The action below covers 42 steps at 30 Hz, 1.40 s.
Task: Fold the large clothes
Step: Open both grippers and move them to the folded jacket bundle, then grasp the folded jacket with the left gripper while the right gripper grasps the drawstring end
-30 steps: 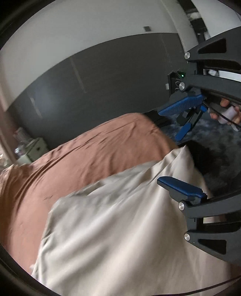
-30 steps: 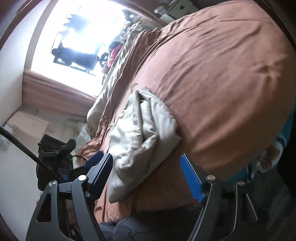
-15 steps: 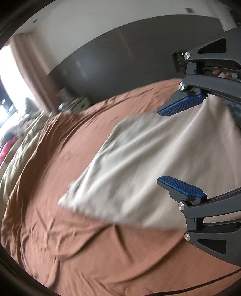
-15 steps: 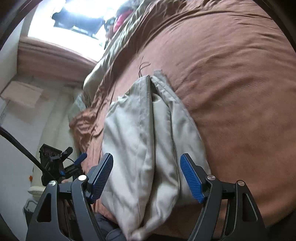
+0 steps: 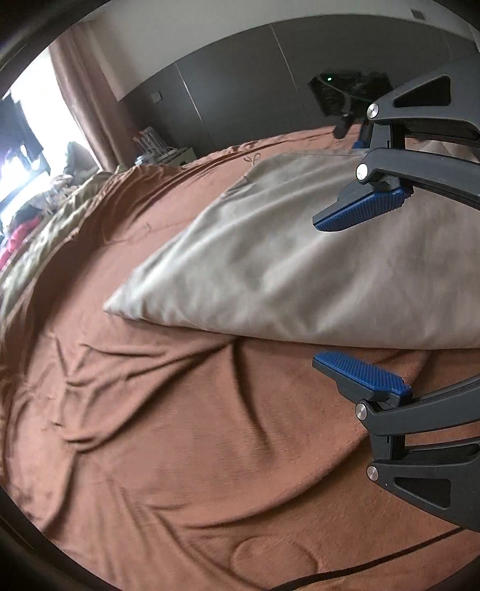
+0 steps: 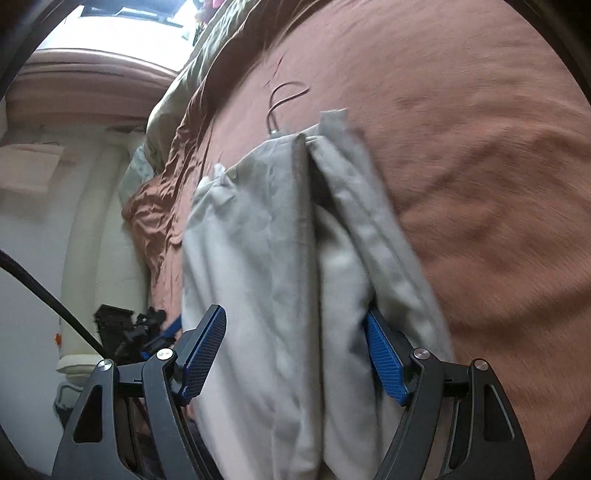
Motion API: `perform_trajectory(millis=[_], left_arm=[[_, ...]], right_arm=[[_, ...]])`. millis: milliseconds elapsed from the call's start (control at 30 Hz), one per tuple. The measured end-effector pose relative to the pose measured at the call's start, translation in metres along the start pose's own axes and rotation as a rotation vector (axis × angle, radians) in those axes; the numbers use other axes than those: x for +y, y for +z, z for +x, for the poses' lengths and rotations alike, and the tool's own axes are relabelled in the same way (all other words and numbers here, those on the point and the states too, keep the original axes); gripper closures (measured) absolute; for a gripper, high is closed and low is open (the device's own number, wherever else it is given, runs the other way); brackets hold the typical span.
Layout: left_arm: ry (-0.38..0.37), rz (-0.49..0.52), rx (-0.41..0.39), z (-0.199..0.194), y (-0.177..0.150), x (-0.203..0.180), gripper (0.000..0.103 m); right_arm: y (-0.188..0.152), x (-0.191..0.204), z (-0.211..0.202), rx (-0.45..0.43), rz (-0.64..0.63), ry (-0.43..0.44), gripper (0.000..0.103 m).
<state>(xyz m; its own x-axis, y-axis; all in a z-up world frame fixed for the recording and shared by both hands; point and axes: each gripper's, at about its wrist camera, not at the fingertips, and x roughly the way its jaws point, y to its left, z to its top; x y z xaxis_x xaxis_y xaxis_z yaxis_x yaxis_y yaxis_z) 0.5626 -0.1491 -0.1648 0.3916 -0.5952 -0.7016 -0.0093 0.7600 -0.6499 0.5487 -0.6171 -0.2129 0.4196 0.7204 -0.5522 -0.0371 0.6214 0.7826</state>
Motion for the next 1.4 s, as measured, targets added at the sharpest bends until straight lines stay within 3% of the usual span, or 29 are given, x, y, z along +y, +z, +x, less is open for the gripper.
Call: perform_trajectory(millis=[100,200,267,367,433,633,767,867,1000,1133,1400], left_arm=[[0.021,0.005,0.008,0.004,0.000,0.002,0.034],[0.003,-0.014,0.026,0.010,-0.001,0.004,0.036],[-0.004,-0.033,0.039,0.015,-0.002,0.008,0.049],[0.002,-0.023,0.044,0.016,-0.004,0.007,0.053],[0.001,-0.022,0.045,0.014,-0.005,0.007,0.056],[-0.029,-0.012,0.048,0.006,-0.007,0.003,0.061],[-0.067,-0.004,0.047,0.001,-0.008,0.001,0.061],[-0.070,-0.007,0.052,0.003,-0.009,0.001,0.061],[-0.058,0.005,0.071,0.009,-0.010,0.001,0.061],[-0.052,0.020,0.089,0.015,-0.012,0.000,0.061],[-0.047,0.038,0.091,0.020,-0.012,-0.009,0.061]], right_arm=[[0.017,-0.004,0.018,0.044,0.021,0.013,0.029],[0.033,-0.008,0.030,0.060,0.055,-0.016,0.040],[0.039,-0.006,0.030,0.049,0.055,-0.077,0.067],[0.039,0.012,0.026,0.021,0.005,-0.135,0.090],[0.038,0.034,0.019,-0.015,-0.069,-0.194,0.094],[0.024,0.108,-0.006,-0.131,-0.290,-0.339,0.097],[0.015,0.135,-0.022,-0.201,-0.379,-0.405,0.098],[0.011,0.127,-0.019,-0.221,-0.383,-0.457,0.098],[0.009,0.102,0.014,-0.209,-0.336,-0.535,0.098],[0.015,0.063,0.036,-0.197,-0.260,-0.528,0.098],[0.015,0.074,0.040,-0.217,-0.294,-0.594,0.098]])
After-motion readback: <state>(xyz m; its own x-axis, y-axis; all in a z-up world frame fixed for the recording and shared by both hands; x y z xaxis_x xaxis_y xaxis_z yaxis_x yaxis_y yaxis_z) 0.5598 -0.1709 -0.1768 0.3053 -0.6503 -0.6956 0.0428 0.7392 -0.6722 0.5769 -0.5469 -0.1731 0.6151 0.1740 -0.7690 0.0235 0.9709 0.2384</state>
